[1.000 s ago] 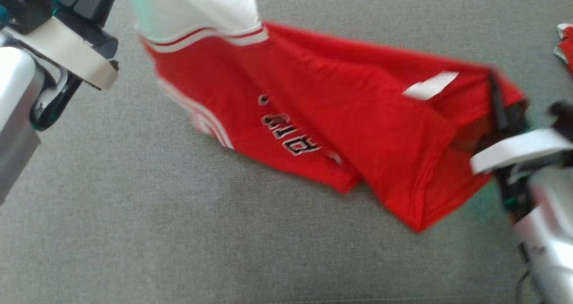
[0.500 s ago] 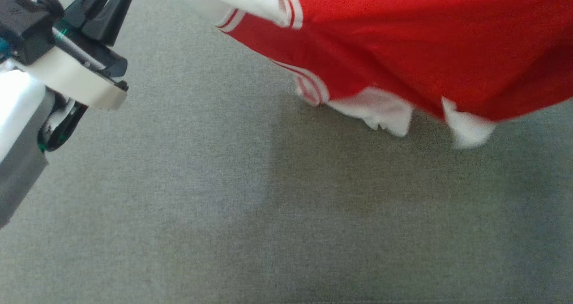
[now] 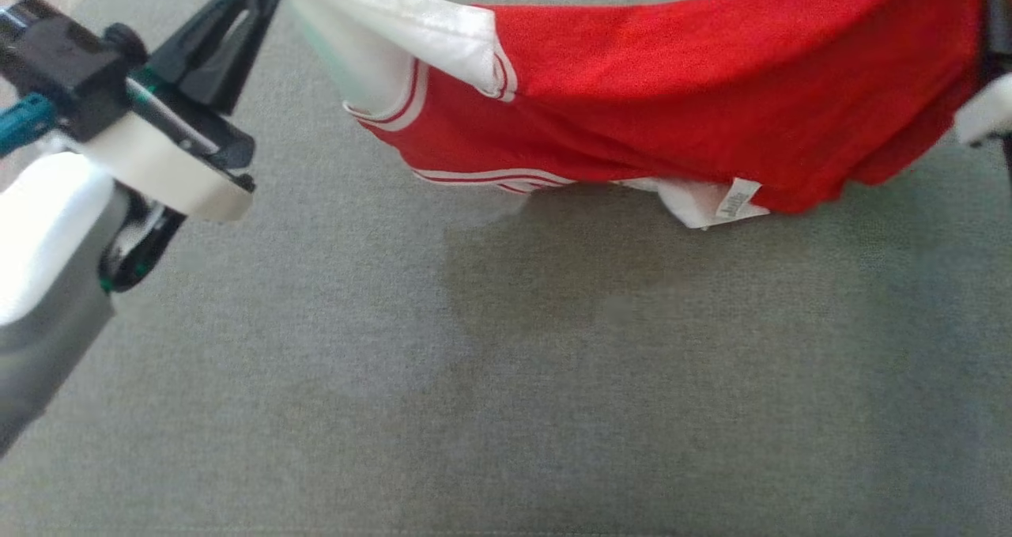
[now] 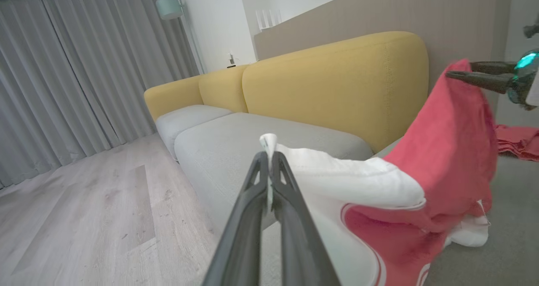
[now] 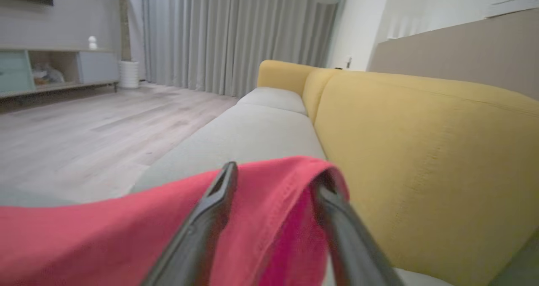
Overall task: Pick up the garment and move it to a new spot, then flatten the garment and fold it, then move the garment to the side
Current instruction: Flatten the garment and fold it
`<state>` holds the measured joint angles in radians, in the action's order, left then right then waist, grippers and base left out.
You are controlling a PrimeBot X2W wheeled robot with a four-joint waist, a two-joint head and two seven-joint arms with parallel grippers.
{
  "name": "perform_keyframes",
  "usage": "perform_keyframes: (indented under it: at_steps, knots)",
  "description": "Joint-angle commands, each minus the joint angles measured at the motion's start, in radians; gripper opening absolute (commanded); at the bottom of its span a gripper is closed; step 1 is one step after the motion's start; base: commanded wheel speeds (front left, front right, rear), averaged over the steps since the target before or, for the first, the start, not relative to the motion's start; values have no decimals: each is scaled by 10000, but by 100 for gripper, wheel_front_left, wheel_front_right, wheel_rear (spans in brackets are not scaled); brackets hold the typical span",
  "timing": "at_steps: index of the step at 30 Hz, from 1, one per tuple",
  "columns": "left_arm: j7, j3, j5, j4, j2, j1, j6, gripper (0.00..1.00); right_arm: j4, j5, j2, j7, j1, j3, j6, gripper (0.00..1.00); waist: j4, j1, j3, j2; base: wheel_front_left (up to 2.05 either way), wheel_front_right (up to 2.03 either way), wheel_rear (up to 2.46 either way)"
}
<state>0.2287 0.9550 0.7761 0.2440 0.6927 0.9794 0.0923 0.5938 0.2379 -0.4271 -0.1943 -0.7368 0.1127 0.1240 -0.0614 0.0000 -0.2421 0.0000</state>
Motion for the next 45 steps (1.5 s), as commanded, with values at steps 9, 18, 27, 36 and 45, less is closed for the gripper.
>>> perform_keyframes:
  at_steps: [9,18,27,36,45]
  knots:
    - [260,-600,-438,562,-164,721,-71,0,1832,807,-638,-220,-501,2660,67,100,-190,0,-229,0,0,0,0]
    - [328,-1995,-1388,197,-461,299,-221,0,-1,2468,-857,-549,2174,4459,67,100,-59,0,109,0,0,0,0]
    - [330,-2437,-1785,234,-505,124,30,0,-871,4088,-863,-351,3165,5610,67,100,78,0,-73,0,0,0,0]
    - [330,-2612,-1939,271,-604,157,162,0,-216,4465,-491,-569,2454,6144,67,85,-62,0,-271,0,0,0,0]
    - [330,-2762,-2060,327,-771,181,259,0,135,4609,-323,-668,1992,6371,67,53,-195,0,-456,0,0,0,0]
